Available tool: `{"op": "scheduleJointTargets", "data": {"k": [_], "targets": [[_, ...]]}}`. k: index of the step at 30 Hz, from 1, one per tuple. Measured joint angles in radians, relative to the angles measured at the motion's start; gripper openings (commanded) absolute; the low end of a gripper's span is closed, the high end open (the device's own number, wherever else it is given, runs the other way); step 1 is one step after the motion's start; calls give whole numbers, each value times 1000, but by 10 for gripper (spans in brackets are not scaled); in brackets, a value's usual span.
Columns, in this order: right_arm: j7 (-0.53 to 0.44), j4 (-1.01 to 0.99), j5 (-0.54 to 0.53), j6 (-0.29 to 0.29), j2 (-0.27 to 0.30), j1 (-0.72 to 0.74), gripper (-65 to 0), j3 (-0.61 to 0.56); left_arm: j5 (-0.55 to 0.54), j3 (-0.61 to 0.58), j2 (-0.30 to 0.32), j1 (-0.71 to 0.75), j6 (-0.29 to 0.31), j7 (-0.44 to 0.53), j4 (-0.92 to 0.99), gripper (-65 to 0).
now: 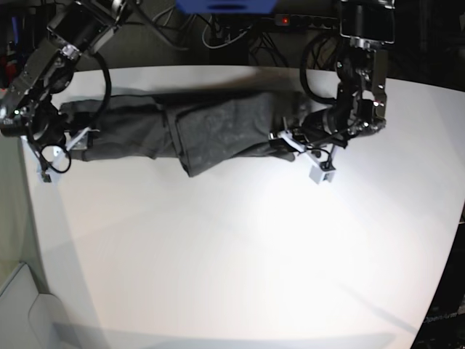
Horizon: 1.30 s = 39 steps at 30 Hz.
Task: Layout the t-shirt on the table in an organized manner, then fold the t-shirt properly
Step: 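Lay the held end over the strip middle with the left gripper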
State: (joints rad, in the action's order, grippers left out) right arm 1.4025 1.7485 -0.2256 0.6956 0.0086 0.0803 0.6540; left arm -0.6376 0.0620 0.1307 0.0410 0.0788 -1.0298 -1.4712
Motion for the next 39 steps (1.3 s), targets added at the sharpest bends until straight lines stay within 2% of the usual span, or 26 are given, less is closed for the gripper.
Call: {"op": "scheduleJointTargets", "data": {"k": [7,16,24,33,36,39], "targets": [[1,-79,8,0,2,49,-252,0,-5,-2,16,0,0,-1,0,-512],[0,-164,8,0,41,46,-252,0,-3,-2,22,0,0,0,-3,-512],[-5,-251,0,0,48,44,-253,2,0,-1,22,0,0,-2,-6,-512],[-44,-246,-8,-1,37,18,-260,3,-3,2,22,0,0,-2,-6,-511],[-63,-242,-18,-1,30,5,-324,5,1,2,23,-5,0,-6,-6,-511],[-58,-242,-19,-2,19,5,-445,5,1,2,24,-6,0,-6,-6,-491]]}}
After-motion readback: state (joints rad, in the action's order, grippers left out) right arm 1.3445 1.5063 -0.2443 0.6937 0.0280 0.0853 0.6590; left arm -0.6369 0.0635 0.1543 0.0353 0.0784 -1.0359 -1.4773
